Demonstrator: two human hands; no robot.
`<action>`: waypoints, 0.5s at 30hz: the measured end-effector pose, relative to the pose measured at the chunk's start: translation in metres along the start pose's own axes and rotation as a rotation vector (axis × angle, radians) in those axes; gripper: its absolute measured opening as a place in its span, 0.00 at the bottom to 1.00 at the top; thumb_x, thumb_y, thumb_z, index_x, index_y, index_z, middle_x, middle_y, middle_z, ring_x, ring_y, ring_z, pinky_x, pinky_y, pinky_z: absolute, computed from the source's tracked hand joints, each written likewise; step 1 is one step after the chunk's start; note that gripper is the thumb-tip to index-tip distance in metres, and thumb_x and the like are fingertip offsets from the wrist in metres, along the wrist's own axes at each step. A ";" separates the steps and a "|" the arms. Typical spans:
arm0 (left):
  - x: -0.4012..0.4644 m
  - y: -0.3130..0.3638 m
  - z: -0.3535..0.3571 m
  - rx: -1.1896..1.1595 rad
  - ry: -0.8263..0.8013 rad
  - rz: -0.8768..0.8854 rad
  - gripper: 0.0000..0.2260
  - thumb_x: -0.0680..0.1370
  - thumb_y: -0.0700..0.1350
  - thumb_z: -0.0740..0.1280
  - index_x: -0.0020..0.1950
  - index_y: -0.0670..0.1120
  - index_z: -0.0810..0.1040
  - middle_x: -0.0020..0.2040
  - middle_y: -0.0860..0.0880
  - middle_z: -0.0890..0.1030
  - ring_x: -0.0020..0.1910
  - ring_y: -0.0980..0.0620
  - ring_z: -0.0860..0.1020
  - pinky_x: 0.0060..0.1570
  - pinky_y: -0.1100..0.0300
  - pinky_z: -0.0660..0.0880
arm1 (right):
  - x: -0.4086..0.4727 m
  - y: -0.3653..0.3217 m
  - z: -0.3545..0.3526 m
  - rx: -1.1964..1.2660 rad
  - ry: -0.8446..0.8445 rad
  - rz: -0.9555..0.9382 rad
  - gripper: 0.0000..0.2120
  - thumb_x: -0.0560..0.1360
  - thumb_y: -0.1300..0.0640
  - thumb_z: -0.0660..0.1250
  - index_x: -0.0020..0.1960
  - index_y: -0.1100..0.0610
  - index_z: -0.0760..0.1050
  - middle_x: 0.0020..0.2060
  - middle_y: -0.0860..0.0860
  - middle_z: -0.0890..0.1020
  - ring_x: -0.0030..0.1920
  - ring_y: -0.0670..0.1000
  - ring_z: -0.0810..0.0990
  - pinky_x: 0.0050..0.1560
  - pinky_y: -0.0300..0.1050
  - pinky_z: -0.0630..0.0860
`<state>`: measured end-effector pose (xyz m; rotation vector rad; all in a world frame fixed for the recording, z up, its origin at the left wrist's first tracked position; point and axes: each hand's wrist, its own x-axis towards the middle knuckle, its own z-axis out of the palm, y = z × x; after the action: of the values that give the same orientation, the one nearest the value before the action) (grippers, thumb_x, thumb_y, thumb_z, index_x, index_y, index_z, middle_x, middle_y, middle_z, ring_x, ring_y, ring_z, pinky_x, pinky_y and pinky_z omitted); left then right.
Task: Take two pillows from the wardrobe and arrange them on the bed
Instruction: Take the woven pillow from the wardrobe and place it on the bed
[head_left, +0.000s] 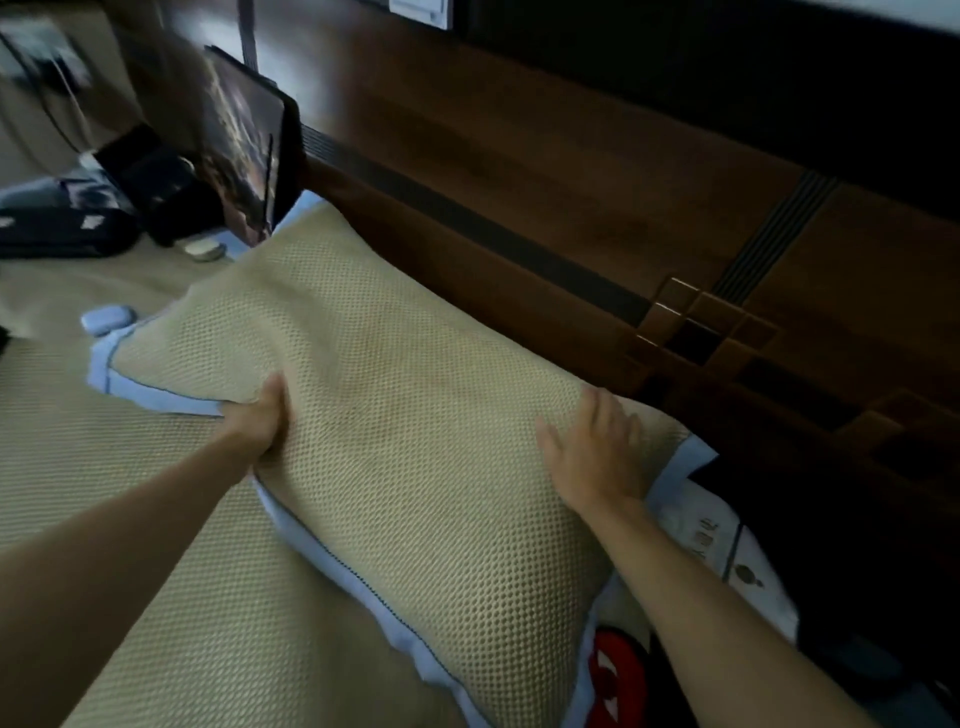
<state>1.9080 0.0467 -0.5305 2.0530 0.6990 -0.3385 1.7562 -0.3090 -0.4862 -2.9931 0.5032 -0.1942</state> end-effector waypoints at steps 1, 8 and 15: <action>-0.008 -0.006 -0.011 0.086 0.043 0.032 0.43 0.78 0.67 0.57 0.78 0.36 0.51 0.77 0.34 0.60 0.73 0.34 0.63 0.72 0.41 0.61 | -0.018 -0.009 0.001 0.023 -0.067 -0.034 0.36 0.79 0.34 0.49 0.79 0.56 0.52 0.77 0.60 0.59 0.76 0.59 0.57 0.75 0.62 0.53; -0.186 0.018 -0.016 0.627 -0.260 0.555 0.29 0.82 0.57 0.57 0.79 0.46 0.55 0.78 0.41 0.58 0.72 0.37 0.65 0.70 0.37 0.62 | -0.123 -0.049 -0.099 0.196 -0.329 -0.080 0.36 0.81 0.36 0.50 0.81 0.53 0.43 0.80 0.54 0.44 0.79 0.54 0.43 0.77 0.56 0.43; -0.458 0.049 -0.049 0.699 -0.310 1.089 0.30 0.81 0.55 0.60 0.80 0.52 0.52 0.77 0.45 0.64 0.68 0.42 0.71 0.61 0.47 0.72 | -0.320 -0.004 -0.242 0.254 -0.135 0.025 0.30 0.81 0.40 0.57 0.76 0.56 0.61 0.73 0.54 0.67 0.73 0.55 0.63 0.74 0.53 0.59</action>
<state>1.5686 -0.0922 -0.2473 2.5905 -0.8605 -0.2499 1.4227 -0.2182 -0.2815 -2.7283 0.4627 -0.0483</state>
